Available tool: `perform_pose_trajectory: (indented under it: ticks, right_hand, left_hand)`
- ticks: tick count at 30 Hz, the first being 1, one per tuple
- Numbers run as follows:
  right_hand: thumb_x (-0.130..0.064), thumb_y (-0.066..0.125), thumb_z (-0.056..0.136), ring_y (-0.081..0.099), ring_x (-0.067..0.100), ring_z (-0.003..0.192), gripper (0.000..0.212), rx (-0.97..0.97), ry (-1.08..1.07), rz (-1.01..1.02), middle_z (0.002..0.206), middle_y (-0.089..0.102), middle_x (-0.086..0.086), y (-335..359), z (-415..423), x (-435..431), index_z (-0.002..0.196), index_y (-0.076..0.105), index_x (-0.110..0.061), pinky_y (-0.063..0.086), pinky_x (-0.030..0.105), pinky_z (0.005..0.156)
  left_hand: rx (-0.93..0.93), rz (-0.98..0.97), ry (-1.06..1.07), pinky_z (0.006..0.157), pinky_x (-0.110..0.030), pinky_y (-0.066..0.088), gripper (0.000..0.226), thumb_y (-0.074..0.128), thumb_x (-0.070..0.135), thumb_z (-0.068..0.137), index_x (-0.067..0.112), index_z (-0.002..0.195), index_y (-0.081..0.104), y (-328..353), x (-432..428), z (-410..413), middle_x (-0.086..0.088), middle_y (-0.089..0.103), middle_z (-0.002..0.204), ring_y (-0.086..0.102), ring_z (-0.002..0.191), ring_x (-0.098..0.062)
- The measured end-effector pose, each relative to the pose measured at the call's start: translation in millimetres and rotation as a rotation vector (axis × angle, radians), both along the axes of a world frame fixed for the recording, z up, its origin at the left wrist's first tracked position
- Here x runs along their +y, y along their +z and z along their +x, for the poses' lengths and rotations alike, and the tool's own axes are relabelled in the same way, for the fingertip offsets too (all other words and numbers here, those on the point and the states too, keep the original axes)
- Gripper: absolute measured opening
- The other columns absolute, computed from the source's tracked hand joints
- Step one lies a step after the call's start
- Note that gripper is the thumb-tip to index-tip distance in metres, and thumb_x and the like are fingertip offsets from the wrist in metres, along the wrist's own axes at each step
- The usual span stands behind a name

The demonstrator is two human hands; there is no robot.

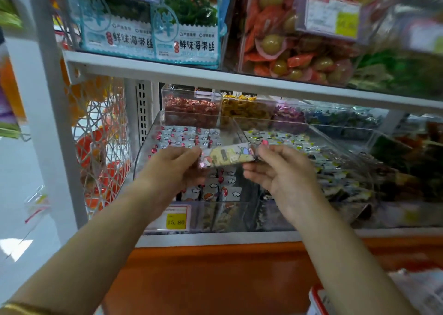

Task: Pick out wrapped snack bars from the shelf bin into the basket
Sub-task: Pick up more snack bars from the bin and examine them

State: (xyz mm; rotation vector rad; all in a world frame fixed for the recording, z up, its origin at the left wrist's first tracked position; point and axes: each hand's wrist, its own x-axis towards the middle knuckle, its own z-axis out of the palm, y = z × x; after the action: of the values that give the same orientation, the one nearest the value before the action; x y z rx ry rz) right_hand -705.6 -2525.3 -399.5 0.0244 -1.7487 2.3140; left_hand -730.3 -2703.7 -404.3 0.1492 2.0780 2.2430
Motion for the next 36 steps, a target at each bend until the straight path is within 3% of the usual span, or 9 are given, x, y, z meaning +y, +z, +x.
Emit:
perform_pose_trajectory:
  ticks: [3, 6, 9, 14, 17, 26, 32, 34, 36]
  right_hand:
    - [-0.002, 0.057, 0.086, 0.070, 0.019, 0.067, 0.007, -0.062, 0.135, -0.232, 0.075, 0.069, 0.011, -5, 9, 0, 0.088, 0.064, 0.001, 0.056, 0.023, 0.058]
    - [0.005, 0.054, 0.086, 0.070, 0.019, 0.071, 0.015, -0.066, 0.185, -0.316, 0.079, 0.070, 0.012, -9, 10, -4, 0.099, 0.062, 0.004, 0.056, 0.022, 0.060]
    - [0.008, 0.052, 0.087, 0.070, 0.018, 0.070, 0.015, -0.056, 0.166, -0.319, 0.075, 0.070, 0.010, -12, 9, -10, 0.098, 0.061, 0.002, 0.056, 0.023, 0.060]
    - [0.007, 0.051, 0.087, 0.070, 0.019, 0.067, 0.009, -0.057, 0.134, -0.423, 0.072, 0.070, 0.011, -13, 4, -11, 0.089, 0.058, 0.001, 0.056, 0.022, 0.057]
    - [0.007, 0.049, 0.088, 0.070, 0.019, 0.065, 0.014, -0.056, 0.133, -0.499, 0.069, 0.069, 0.012, -14, 2, -9, 0.081, 0.058, -0.001, 0.055, 0.022, 0.055]
    - [0.004, 0.044, 0.093, 0.069, 0.018, 0.059, 0.015, -0.085, 0.069, -0.550, 0.064, 0.068, 0.012, -20, -2, -4, 0.085, 0.056, -0.002, 0.054, 0.022, 0.050]
    - [-0.024, 0.061, 0.086, 0.066, 0.017, 0.059, 0.021, -0.032, -0.004, -0.232, 0.092, 0.060, 0.009, -22, -4, -5, 0.104, 0.057, -0.012, 0.052, 0.026, 0.048]
    - [-0.014, 0.059, 0.089, 0.066, 0.018, 0.061, 0.009, 0.036, -0.065, -0.083, 0.096, 0.061, 0.012, -23, -4, -6, 0.097, 0.059, -0.013, 0.053, 0.024, 0.053]
    - [-0.005, 0.056, 0.090, 0.068, 0.021, 0.071, 0.012, 0.089, -0.089, -0.011, 0.105, 0.060, 0.017, -25, -4, -7, 0.096, 0.061, -0.014, 0.055, 0.025, 0.060]
  left_hand:
    - [-0.059, 0.107, 0.029, 0.064, -0.027, 0.054, 0.023, 0.053, 0.029, 0.092, 0.008, 0.090, 0.061, 0, -3, 4, -0.008, 0.065, 0.079, 0.064, 0.075, -0.017]
    - [-0.075, 0.118, 0.072, 0.059, -0.026, 0.051, 0.025, 0.054, 0.034, 0.092, 0.010, 0.093, 0.060, -5, -5, 2, -0.003, 0.060, 0.068, 0.059, 0.063, -0.014]
    - [-0.101, 0.270, 0.063, 0.046, -0.017, 0.048, 0.021, 0.055, 0.029, 0.091, 0.009, 0.086, 0.058, -8, -5, -1, -0.002, 0.055, 0.060, 0.053, 0.051, -0.008]
    - [-0.179, 0.574, -0.014, 0.051, -0.012, 0.052, 0.027, 0.061, 0.012, 0.079, 0.010, 0.053, 0.069, -7, -3, -5, -0.002, 0.064, 0.058, 0.061, 0.052, -0.006]
    - [-0.200, 0.654, -0.100, 0.054, -0.014, 0.053, 0.004, 0.062, 0.004, 0.069, 0.004, 0.067, 0.066, -7, -3, -6, -0.005, 0.065, 0.066, 0.064, 0.058, -0.008]
    - [-0.079, 0.536, -0.188, 0.057, -0.015, 0.054, 0.019, 0.058, -0.004, 0.063, 0.005, 0.080, 0.056, -2, -1, 0, -0.004, 0.064, 0.066, 0.066, 0.060, -0.009]
    - [0.083, 0.221, -0.121, 0.064, -0.016, 0.054, 0.015, 0.055, -0.010, 0.081, 0.006, 0.084, 0.056, -4, -2, 2, -0.005, 0.054, 0.077, 0.061, 0.064, -0.010]
    - [0.114, 0.104, -0.098, 0.060, -0.017, 0.054, 0.018, 0.054, -0.010, 0.084, 0.008, 0.081, 0.054, -6, -2, 2, -0.005, 0.054, 0.076, 0.059, 0.062, -0.011]
    - [0.075, 0.158, -0.123, 0.056, -0.018, 0.053, 0.023, 0.052, -0.014, 0.083, 0.008, 0.081, 0.053, -5, -2, 2, -0.010, 0.056, 0.082, 0.059, 0.065, -0.015]
